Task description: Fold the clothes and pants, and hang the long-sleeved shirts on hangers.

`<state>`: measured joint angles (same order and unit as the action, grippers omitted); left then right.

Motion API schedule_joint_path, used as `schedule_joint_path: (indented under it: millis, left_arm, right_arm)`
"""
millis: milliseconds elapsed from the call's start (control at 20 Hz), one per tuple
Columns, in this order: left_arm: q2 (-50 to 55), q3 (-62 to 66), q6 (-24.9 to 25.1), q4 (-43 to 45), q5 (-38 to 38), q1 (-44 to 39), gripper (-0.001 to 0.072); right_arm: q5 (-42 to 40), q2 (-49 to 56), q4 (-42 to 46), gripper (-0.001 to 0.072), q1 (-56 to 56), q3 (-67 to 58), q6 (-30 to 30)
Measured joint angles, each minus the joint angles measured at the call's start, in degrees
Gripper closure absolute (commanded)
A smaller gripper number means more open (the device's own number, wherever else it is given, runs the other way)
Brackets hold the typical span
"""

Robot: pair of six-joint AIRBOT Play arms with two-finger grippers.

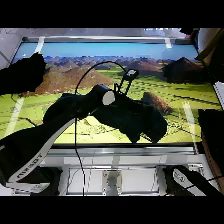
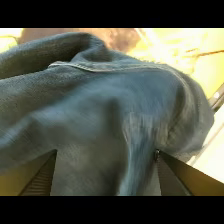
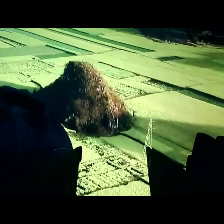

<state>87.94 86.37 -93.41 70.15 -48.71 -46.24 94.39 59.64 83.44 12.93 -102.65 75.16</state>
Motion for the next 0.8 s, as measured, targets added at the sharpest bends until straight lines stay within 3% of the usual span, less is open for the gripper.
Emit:
schedule_joint_path:
  millis: [150,300,500,650,800]
  left_arm:
    - [-5.0,0.2,-0.8,3.5,-3.9,8.0,0.0007]
    - [-15.1,-2.4,-2.8,13.7,-11.0,20.3,0.0008]
    - [-31.3,-19.0,-9.3,22.8,-16.4,39.6,0.0007]
    - [-41.7,-34.6,-13.9,23.5,-17.0,53.5,0.0007]
    - [-48.0,-45.4,-16.8,17.3,-13.7,67.3,0.0007]
  right_arm:
    - [-1.0,-0.2,0.7,0.0267,2.7,6.8,-0.6]
    - [-3.6,-1.9,-0.2,0.0266,7.1,18.9,-0.9]
    - [-10.7,-6.3,-8.2,0.0251,11.4,39.7,-1.1]
    - [-15.3,-8.3,-15.1,0.0251,12.4,51.5,-2.0]
    - [-17.5,-9.2,-18.9,0.0252,12.9,56.7,-3.2]
